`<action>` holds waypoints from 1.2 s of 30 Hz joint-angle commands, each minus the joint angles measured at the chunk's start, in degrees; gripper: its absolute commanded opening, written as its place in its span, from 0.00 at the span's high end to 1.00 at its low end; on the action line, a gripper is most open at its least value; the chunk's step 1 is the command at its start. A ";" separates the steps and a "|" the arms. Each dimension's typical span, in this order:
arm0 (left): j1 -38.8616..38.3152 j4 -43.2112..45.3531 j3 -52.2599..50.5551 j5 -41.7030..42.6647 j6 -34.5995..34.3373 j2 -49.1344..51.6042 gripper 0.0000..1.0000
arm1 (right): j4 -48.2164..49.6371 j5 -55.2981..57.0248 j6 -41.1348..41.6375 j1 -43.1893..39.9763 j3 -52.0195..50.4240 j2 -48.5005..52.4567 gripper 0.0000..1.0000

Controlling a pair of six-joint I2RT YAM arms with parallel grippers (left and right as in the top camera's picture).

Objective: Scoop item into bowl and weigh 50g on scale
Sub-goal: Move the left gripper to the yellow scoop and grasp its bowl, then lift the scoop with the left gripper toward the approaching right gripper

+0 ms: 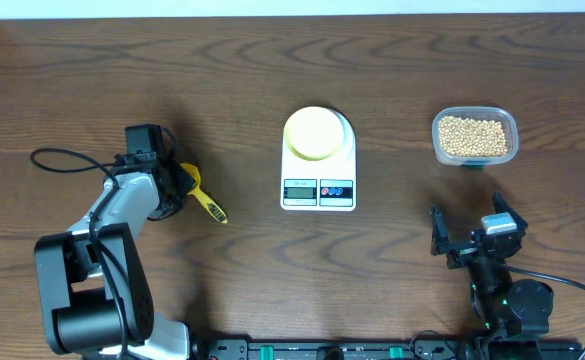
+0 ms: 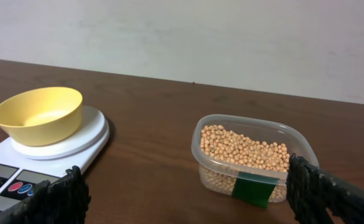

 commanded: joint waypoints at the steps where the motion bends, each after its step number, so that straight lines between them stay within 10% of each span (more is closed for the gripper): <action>1: 0.13 0.04 -0.59 -0.09 -2.40 1.53 0.93 | -0.13 0.02 -0.52 0.35 -0.17 -0.17 0.01; 27: 0.13 -28.24 1.51 11.89 -15.17 -40.48 0.93 | 0.39 -2.64 1.29 0.37 -0.20 -0.17 0.01; 33: 0.13 -35.76 1.51 11.91 -24.02 -40.11 0.93 | 0.90 -27.19 52.19 0.37 -0.20 -0.17 0.01; 36: 0.13 -37.09 1.51 11.96 -26.64 -39.91 0.93 | 0.85 -37.81 59.32 0.37 -0.20 -0.17 0.01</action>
